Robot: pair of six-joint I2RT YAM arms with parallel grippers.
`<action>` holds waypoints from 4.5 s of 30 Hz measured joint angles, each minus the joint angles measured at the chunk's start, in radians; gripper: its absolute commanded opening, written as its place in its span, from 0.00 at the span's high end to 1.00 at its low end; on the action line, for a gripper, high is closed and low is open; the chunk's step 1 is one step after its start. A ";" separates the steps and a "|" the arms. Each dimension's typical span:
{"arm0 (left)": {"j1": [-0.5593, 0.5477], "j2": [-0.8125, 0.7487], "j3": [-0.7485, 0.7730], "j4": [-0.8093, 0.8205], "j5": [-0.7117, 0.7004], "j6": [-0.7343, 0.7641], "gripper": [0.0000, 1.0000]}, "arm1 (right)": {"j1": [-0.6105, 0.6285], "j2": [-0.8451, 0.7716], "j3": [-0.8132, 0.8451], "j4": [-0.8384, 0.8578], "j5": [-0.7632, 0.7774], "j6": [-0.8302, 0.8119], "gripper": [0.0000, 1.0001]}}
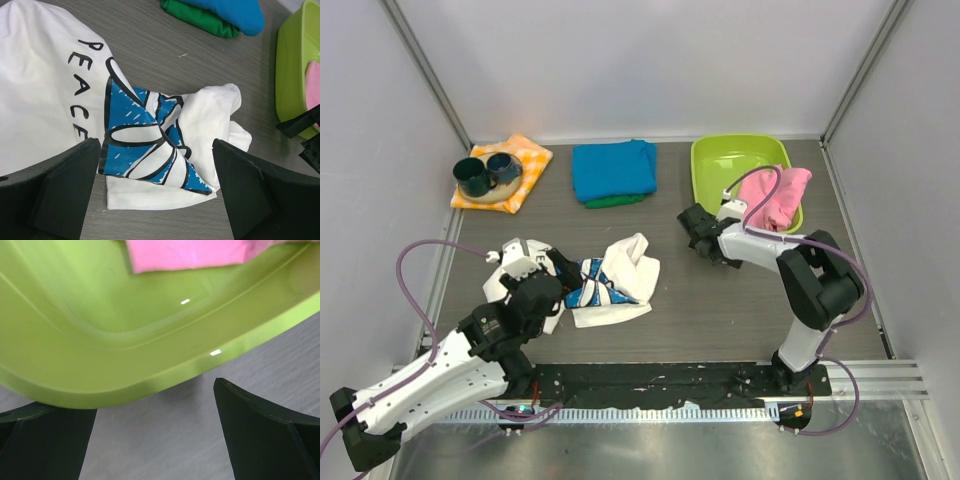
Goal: Fold and stack the t-shirts
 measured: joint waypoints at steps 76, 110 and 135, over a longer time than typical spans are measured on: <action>0.221 0.140 -0.019 -0.266 0.100 -0.123 0.00 | 0.763 0.031 0.134 0.080 -0.591 -0.466 0.21; 0.376 0.025 0.044 -0.384 -0.001 -0.153 0.00 | 0.649 0.349 0.349 0.409 -0.554 -0.642 0.40; 0.380 0.140 0.039 -0.268 0.114 -0.031 0.00 | 0.653 -0.042 0.291 0.144 -0.305 -0.628 0.99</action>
